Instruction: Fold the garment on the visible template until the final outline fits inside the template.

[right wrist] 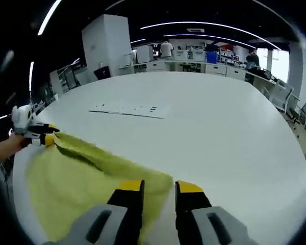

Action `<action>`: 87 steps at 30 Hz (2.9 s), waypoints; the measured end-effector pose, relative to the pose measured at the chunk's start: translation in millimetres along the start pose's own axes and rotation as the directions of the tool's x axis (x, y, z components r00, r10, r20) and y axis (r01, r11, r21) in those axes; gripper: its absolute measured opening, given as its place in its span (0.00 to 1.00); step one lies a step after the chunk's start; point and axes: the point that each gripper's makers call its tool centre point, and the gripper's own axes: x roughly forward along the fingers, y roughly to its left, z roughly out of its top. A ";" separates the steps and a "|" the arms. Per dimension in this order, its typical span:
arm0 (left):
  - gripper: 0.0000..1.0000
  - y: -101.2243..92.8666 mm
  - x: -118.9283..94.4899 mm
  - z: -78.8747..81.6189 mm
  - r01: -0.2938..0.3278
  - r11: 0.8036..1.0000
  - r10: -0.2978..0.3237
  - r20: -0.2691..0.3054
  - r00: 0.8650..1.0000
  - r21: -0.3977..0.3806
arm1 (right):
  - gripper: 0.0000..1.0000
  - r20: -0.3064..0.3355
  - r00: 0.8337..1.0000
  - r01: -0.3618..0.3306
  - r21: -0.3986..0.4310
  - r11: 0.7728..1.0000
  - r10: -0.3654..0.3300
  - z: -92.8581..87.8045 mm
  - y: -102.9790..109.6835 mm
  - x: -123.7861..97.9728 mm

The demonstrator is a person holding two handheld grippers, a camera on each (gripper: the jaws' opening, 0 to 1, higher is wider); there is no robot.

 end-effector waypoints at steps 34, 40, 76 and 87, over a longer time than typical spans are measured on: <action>0.65 -14.6 -65.7 13.9 0.035 0.987 -0.024 0.067 0.997 -0.157 | 0.61 -0.060 0.996 -0.059 0.019 0.998 0.060 -4.7 33.1 -60.2; 0.74 -29.1 -83.4 14.3 0.091 0.985 -0.077 0.105 0.992 -0.145 | 0.63 -0.056 0.996 -0.075 0.014 0.997 0.076 -11.0 46.0 -78.7; 0.61 -77.6 -147.1 -51.9 0.148 0.987 -0.146 0.041 0.988 -0.065 | 0.51 -0.098 0.992 -0.086 -0.040 0.996 0.081 -77.8 84.7 -136.7; 0.47 -89.4 -151.6 -64.3 0.164 0.983 -0.161 0.045 0.986 -0.083 | 0.34 -0.140 0.989 -0.041 -0.029 0.999 0.036 -99.7 82.0 -143.2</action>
